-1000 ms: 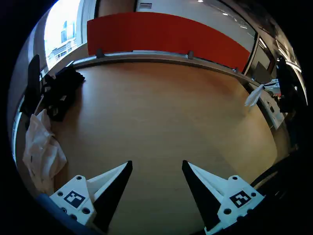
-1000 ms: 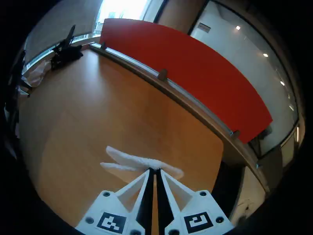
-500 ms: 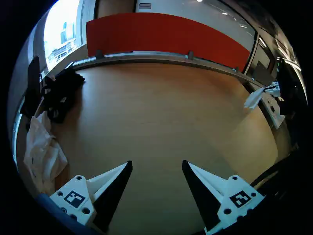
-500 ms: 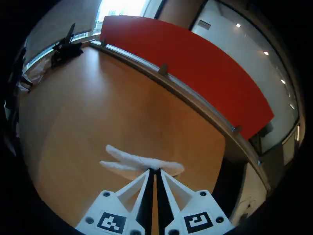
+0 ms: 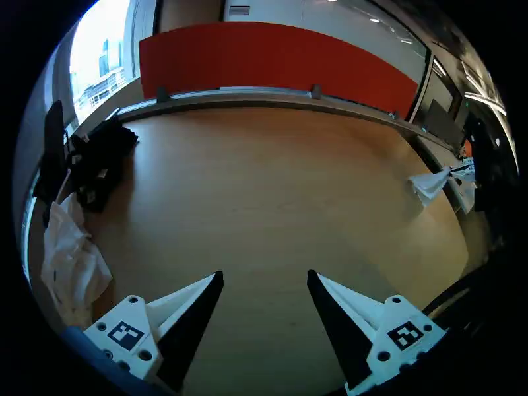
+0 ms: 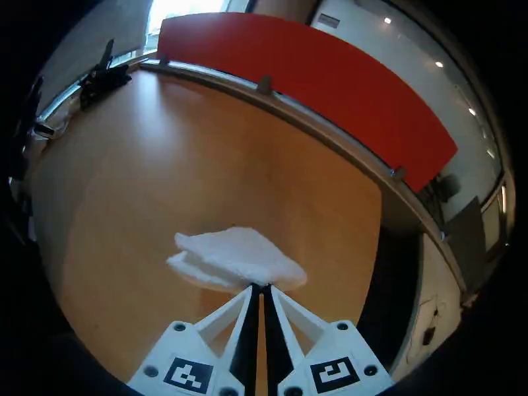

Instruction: Fold towel

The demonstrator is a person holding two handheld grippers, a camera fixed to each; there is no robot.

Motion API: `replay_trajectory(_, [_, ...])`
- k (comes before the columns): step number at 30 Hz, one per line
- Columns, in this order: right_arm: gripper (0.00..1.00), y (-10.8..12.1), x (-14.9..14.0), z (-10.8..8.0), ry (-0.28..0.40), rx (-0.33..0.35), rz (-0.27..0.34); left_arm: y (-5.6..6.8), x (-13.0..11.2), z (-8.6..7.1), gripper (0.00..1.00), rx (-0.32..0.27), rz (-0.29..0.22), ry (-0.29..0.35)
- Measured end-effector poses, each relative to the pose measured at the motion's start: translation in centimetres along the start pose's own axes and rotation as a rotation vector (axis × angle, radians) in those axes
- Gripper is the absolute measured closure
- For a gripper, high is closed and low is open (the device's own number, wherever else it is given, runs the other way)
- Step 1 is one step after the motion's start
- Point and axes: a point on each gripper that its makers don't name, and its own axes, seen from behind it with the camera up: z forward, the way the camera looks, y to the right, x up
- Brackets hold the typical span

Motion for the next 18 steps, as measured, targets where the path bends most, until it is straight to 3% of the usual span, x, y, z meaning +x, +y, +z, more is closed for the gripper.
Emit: replay_trajectory(18, [0.96,-1.2,-11.8,0.7,-0.183,-0.007,0.088,0.6,0.1,-0.1,0.06,-0.001,0.017,-0.001])
